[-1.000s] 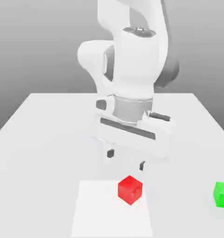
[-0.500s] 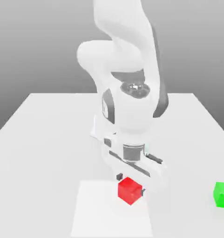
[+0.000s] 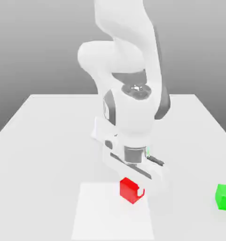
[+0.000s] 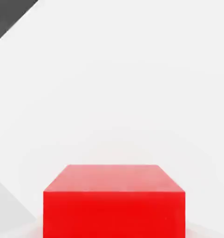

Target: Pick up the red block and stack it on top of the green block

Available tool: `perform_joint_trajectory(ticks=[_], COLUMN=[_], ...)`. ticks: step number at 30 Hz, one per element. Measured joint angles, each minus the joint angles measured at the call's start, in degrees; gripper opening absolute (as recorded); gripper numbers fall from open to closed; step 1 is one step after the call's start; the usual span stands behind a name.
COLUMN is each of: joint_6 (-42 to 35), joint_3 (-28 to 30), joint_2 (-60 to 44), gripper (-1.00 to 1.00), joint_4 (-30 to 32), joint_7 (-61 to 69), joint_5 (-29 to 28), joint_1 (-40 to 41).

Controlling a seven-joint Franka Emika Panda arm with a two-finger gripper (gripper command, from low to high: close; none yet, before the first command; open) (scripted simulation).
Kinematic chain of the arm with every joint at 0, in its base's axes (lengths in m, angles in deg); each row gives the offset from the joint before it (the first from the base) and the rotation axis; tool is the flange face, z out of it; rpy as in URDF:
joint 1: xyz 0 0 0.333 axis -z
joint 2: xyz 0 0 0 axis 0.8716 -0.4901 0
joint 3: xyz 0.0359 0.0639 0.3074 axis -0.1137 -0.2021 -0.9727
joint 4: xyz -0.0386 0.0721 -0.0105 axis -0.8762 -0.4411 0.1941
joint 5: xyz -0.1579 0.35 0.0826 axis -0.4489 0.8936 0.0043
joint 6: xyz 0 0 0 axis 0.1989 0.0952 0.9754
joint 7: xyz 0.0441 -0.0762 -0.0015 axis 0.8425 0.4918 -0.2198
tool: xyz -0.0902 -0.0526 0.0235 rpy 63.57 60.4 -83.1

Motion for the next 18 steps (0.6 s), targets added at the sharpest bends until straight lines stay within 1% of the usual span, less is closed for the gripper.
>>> perform_joint_trajectory(ticks=[6, 9, 12, 14, 18], joint_6=[-5.03, -7.15, -9.14, -10.44, -13.0], joint_3=[-1.42, -2.89, -7.75, -10.37, -12.24], joint_2=[6.17, 6.56, 5.35, 4.36, 2.19], gripper=[-1.0, -1.0, -1.0, -1.0, -1.0], joint_4=[1.31, -0.3, -3.46, -5.69, -10.15], joint_7=[4.97, 7.25, 9.28, 10.26, 11.75], joint_5=[6.61, 7.97, 7.91, 7.26, 5.27], joint_1=[-0.32, -0.06, 1.29, -3.34, -7.35])
